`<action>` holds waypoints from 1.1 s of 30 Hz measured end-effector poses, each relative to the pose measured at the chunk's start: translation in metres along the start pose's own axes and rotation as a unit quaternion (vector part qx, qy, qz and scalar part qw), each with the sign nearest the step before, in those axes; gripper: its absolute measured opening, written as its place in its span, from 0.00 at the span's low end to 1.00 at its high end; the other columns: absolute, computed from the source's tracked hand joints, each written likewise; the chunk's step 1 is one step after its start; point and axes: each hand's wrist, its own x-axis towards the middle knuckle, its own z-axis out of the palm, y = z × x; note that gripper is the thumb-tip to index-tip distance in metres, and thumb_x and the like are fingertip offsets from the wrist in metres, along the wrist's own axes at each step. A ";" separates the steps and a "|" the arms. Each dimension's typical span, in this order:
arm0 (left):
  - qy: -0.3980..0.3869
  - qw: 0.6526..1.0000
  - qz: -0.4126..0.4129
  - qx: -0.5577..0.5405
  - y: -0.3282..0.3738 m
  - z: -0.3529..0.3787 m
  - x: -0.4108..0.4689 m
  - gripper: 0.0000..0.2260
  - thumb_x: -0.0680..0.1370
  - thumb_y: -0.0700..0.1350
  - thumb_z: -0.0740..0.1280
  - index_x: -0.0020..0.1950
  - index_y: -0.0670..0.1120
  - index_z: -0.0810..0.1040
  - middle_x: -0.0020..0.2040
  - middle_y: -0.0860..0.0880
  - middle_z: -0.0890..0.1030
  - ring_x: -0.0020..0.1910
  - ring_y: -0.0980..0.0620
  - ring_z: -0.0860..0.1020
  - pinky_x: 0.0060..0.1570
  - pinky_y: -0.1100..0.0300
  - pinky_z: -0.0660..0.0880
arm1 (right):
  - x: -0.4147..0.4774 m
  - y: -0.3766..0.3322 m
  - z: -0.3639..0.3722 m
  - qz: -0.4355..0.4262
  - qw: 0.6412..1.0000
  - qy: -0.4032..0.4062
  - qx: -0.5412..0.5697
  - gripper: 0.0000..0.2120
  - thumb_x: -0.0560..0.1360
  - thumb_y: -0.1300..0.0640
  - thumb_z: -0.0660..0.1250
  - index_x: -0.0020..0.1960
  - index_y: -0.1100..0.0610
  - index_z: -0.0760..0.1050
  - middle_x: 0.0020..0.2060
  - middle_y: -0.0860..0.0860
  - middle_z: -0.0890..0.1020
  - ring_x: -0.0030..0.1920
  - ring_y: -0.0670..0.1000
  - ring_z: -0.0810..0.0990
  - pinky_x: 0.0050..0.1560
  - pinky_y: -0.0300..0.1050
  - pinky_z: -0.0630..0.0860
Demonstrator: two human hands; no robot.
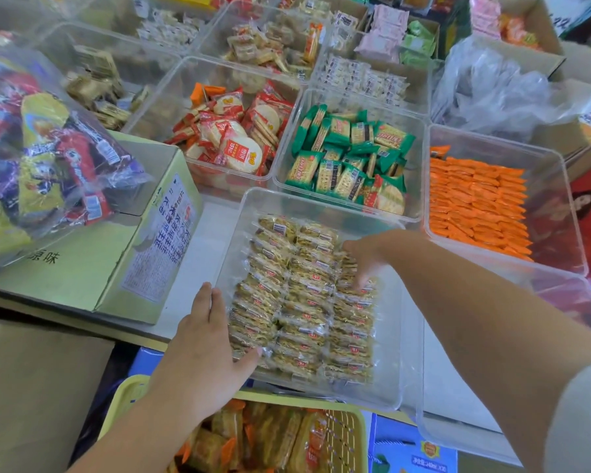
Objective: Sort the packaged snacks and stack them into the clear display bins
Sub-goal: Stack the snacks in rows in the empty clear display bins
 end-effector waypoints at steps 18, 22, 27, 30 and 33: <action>-0.003 1.000 -0.011 0.004 0.004 0.001 -0.001 0.52 0.76 0.73 0.59 0.83 0.43 0.36 0.82 0.50 0.34 0.81 0.45 0.58 0.77 0.52 0.61 | 0.006 -0.007 0.007 0.028 0.999 -0.019 0.023 0.54 0.63 0.51 0.77 0.82 0.49 0.50 0.63 0.53 0.74 0.57 0.57 0.75 0.53 0.52 0.80; 0.002 1.000 -0.010 0.001 0.005 0.001 -0.001 0.53 0.75 0.73 0.59 0.83 0.43 0.35 0.82 0.50 0.34 0.81 0.45 0.58 0.77 0.52 0.61 | 0.004 -0.010 0.016 0.046 0.996 0.042 0.059 0.51 0.63 0.52 0.76 0.80 0.52 0.54 0.45 0.48 0.74 0.49 0.53 0.77 0.38 0.45 0.76; -0.002 1.000 -0.011 -0.005 0.006 -0.001 0.000 0.52 0.76 0.72 0.61 0.83 0.44 0.36 0.83 0.49 0.36 0.81 0.45 0.57 0.77 0.51 0.61 | -0.016 -0.021 0.041 0.049 0.981 0.174 0.072 0.41 0.70 0.59 0.71 0.79 0.59 0.57 0.46 0.53 0.80 0.46 0.53 0.80 0.42 0.46 0.79; 0.022 1.000 -0.001 -0.014 0.009 -0.007 -0.007 0.48 0.77 0.71 0.62 0.84 0.48 0.41 0.84 0.49 0.38 0.82 0.43 0.53 0.78 0.48 0.60 | -0.048 -0.031 0.057 0.055 0.962 0.255 0.074 0.27 0.73 0.55 0.66 0.72 0.57 0.67 0.60 0.56 0.77 0.62 0.59 0.75 0.62 0.55 0.75; 0.064 0.996 0.049 -0.049 0.006 -0.016 -0.031 0.41 0.78 0.68 0.63 0.84 0.54 0.49 0.84 0.50 0.43 0.81 0.43 0.54 0.76 0.47 0.61 | -0.087 -0.060 0.069 0.032 0.939 0.306 0.156 0.27 0.75 0.52 0.66 0.74 0.52 0.68 0.70 0.53 0.73 0.70 0.59 0.70 0.69 0.56 0.70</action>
